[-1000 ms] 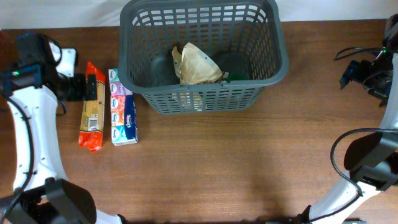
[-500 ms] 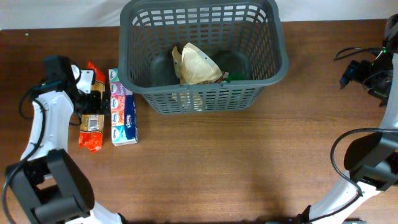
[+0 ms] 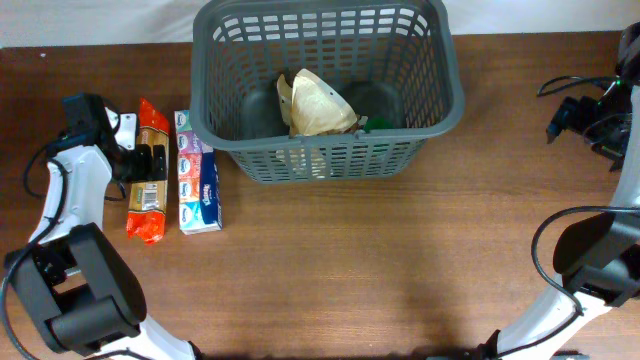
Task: Pack container
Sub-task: 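Grasp the orange-capped spaghetti pack with the left gripper and lift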
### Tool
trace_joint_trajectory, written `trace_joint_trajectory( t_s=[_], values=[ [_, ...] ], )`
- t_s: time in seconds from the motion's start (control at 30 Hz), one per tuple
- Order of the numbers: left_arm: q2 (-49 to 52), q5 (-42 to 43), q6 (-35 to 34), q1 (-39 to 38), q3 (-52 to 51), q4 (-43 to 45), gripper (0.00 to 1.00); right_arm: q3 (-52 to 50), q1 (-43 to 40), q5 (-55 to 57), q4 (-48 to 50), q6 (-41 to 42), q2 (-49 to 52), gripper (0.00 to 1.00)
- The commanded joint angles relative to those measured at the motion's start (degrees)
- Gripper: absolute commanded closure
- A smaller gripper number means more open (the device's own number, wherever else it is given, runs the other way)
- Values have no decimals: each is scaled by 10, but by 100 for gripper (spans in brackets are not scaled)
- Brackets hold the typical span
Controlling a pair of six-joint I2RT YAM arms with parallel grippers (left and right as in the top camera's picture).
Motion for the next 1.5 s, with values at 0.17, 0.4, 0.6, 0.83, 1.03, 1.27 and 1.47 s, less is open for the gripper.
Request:
trace_joint_trajectory(
  t_s=[0.17, 0.4, 0.6, 0.83, 1.03, 1.27, 1.47],
  values=[
    [31, 9, -6, 9, -3, 18, 1, -3, -5, -1, 2, -2, 1, 1],
    [56, 11, -1, 9, -3, 41, 1, -3, -5, -1, 2, -2, 1, 1],
    [86, 18, -2, 9, -3, 49, 1, -3, -5, -1, 2, -2, 1, 1],
    [108, 18, -2, 9, -3, 51, 1, -3, -5, -1, 2, -2, 1, 1],
    [115, 18, -2, 9, -3, 54, 1, -3, -5, -1, 2, -2, 1, 1],
    [116, 26, -2, 9, -3, 54, 20, -3, -5, -1, 2, -2, 1, 1],
    [116, 28, -2, 9, -3, 53, 98, -3, -5, -1, 2, -2, 1, 1]
  ],
)
